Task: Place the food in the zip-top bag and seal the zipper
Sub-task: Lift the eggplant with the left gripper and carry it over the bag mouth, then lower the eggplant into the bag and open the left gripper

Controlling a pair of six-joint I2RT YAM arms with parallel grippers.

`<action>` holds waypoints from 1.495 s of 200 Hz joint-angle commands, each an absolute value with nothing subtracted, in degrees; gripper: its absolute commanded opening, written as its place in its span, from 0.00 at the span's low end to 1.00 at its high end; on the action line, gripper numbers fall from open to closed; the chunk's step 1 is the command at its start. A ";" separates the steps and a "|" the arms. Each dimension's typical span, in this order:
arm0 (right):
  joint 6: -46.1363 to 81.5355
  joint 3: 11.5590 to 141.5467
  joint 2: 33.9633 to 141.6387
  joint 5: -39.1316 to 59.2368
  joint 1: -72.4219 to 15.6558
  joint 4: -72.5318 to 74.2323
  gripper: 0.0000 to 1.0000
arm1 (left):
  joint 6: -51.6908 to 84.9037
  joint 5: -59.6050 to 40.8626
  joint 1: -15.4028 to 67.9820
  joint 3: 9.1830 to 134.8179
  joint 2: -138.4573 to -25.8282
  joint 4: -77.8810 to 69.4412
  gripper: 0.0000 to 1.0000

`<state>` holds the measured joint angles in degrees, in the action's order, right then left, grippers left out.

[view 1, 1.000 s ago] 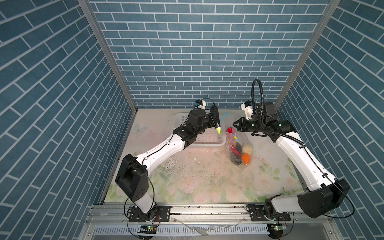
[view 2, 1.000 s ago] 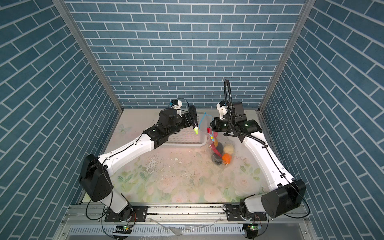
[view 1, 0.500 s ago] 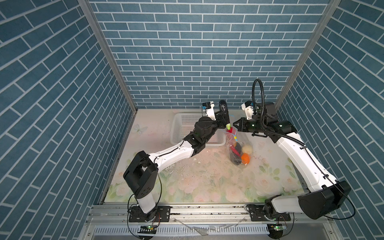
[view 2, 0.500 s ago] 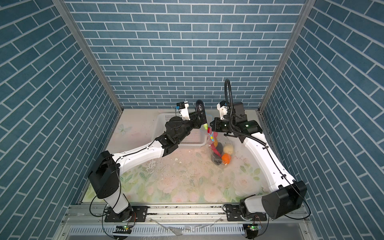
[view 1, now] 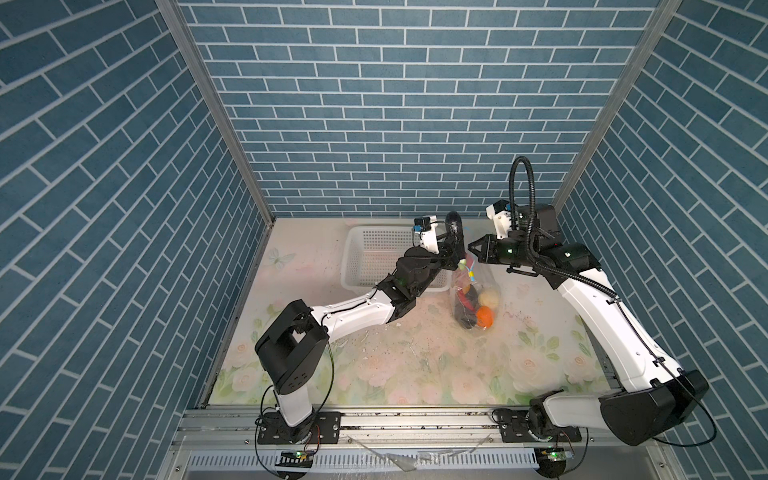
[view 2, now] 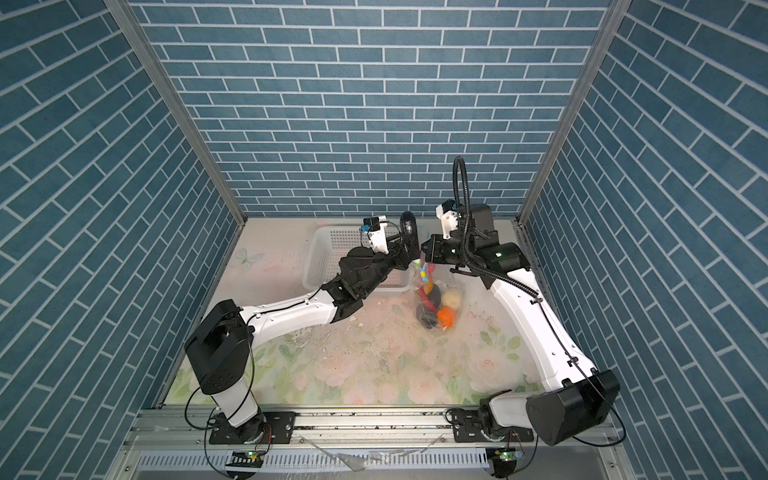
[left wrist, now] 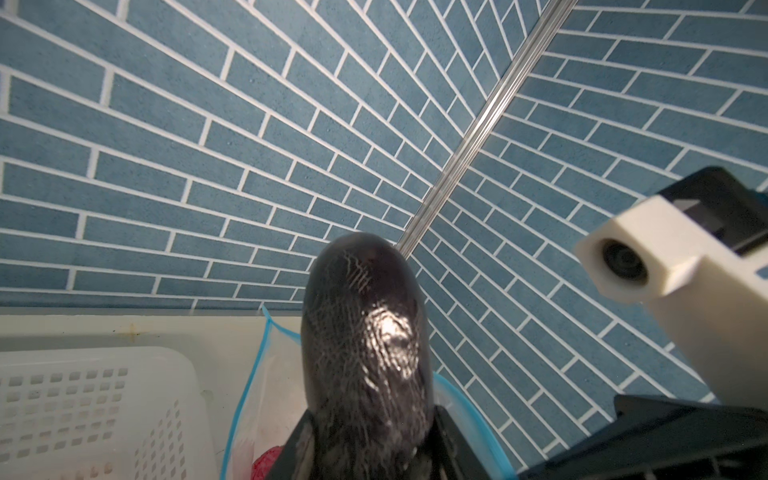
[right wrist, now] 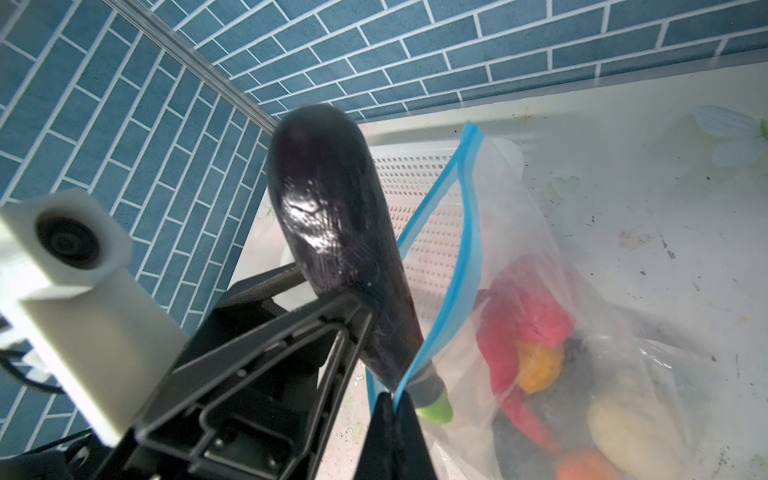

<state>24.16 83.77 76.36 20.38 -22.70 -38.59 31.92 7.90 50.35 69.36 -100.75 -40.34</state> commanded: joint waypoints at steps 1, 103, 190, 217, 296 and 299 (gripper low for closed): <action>24.61 82.88 74.25 20.72 -22.75 -36.13 0.00 | 29.90 7.01 51.36 67.72 -100.15 -40.87 0.21; 24.35 81.56 73.08 20.08 -22.76 -34.82 0.00 | 22.28 5.69 53.35 67.56 -98.91 -32.30 0.38; 24.21 80.68 72.35 19.41 -22.71 -34.45 0.00 | 19.22 5.74 53.26 68.96 -95.42 -25.02 0.57; 23.67 81.02 72.28 18.31 -22.61 -35.44 0.00 | 20.98 5.26 52.51 71.51 -93.12 -17.82 0.58; 22.61 81.84 71.59 16.27 -22.59 -38.04 0.00 | 37.79 -12.13 42.43 89.03 -95.82 16.44 0.65; 22.59 81.91 71.53 16.15 -22.59 -38.05 0.00 | 37.65 -12.92 42.33 89.85 -96.30 17.23 0.65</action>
<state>24.03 81.58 73.56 17.61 -22.70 -37.58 32.84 -4.51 43.88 86.32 -93.89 5.45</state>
